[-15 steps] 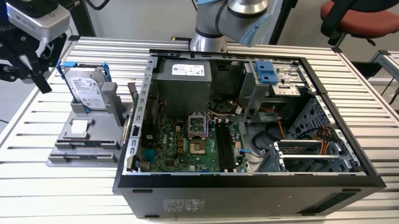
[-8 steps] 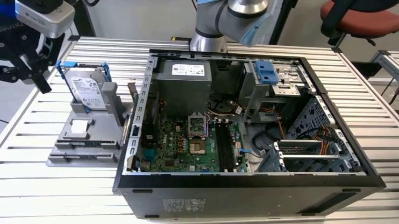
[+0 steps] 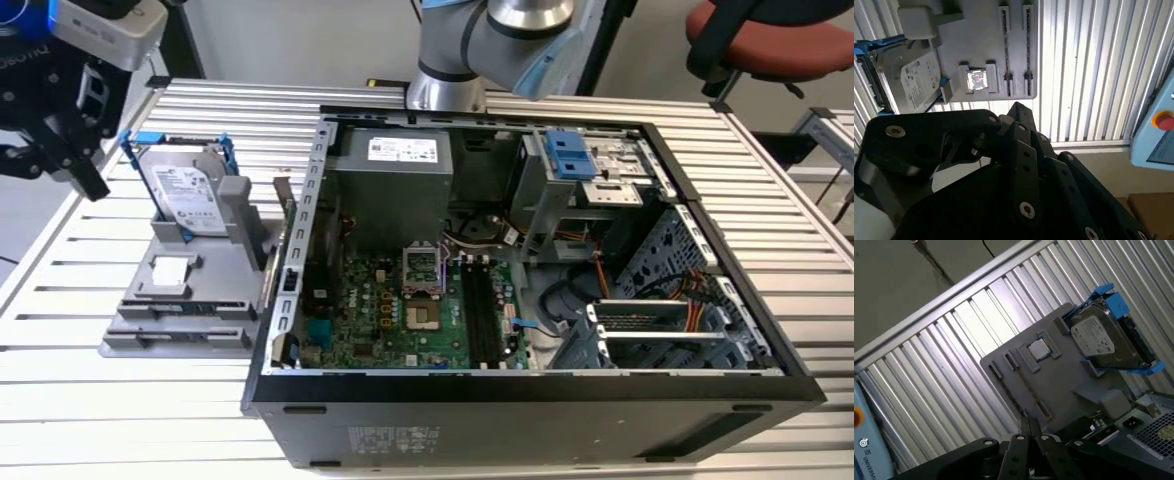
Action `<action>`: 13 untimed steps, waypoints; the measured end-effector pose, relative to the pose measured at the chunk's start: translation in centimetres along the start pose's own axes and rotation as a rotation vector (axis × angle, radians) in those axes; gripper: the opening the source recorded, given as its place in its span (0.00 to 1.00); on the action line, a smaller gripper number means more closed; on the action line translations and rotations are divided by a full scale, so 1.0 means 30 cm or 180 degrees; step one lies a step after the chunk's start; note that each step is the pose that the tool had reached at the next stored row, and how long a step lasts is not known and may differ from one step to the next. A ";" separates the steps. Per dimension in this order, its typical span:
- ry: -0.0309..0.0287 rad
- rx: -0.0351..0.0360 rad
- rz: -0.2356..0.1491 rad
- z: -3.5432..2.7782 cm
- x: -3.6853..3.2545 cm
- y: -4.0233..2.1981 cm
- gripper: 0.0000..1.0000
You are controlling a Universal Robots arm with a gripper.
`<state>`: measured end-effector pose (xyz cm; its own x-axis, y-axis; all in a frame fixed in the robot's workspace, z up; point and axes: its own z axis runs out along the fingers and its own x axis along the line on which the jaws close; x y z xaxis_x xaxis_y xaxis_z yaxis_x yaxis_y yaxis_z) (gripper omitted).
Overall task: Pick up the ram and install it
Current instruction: 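Pick up the ram and move it above insertion slot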
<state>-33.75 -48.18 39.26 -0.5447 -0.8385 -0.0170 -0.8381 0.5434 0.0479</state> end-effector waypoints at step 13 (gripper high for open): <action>0.0036 -0.0013 -0.0754 0.000 0.000 0.000 0.00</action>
<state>-33.74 -48.18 39.26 -0.3324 -0.9430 -0.0170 -0.9423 0.3313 0.0479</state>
